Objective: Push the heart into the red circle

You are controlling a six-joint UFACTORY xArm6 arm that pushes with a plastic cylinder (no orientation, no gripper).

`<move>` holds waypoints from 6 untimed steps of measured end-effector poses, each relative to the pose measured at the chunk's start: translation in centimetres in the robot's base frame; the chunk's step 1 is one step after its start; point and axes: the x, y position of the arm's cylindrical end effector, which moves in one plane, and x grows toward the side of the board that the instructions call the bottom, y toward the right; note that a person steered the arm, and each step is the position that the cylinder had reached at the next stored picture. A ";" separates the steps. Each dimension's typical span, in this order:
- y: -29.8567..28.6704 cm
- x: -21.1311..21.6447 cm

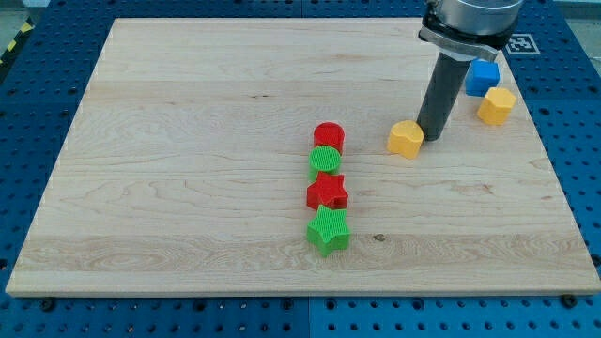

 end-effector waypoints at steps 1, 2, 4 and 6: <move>-2.2 0.0; -2.3 0.2; 1.2 4.6; -2.4 2.8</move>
